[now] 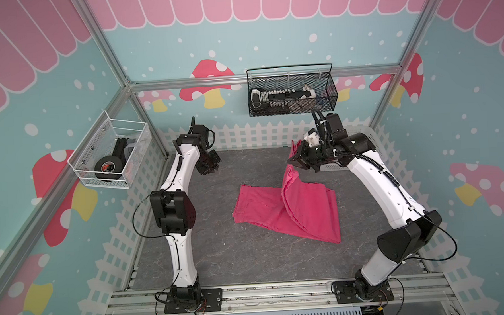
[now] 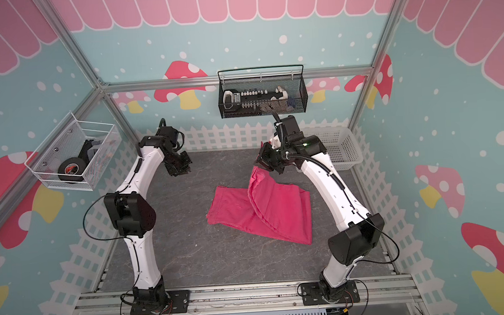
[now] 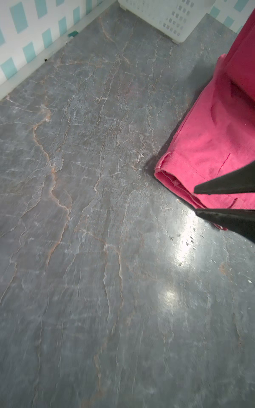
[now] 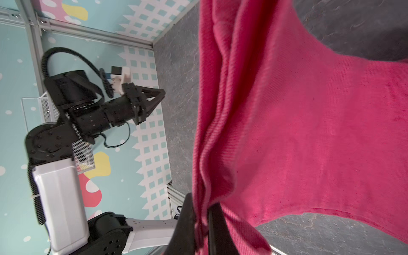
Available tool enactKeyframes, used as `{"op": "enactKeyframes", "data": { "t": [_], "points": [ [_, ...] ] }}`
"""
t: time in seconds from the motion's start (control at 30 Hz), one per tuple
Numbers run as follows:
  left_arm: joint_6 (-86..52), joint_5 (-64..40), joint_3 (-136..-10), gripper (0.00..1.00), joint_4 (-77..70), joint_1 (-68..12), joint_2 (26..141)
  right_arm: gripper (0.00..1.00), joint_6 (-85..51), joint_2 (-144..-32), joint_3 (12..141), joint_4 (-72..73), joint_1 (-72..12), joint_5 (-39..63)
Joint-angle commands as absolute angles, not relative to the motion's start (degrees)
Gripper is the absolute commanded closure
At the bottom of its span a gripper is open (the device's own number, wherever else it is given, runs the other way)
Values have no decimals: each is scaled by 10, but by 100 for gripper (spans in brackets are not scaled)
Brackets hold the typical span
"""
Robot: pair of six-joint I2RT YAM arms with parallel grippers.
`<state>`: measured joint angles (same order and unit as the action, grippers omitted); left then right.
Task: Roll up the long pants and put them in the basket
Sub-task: Fold the long pant at the center of the board.
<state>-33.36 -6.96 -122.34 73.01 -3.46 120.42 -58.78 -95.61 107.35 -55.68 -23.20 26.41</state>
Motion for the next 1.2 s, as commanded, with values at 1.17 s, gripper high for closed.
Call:
{"op": "enactKeyframes", "data": {
  "t": [1.17],
  "points": [
    [-323, -110, -1040, 85, 719, -2, 1053, 100, -594, -1276, 1142, -432, -405, 276]
  ]
}}
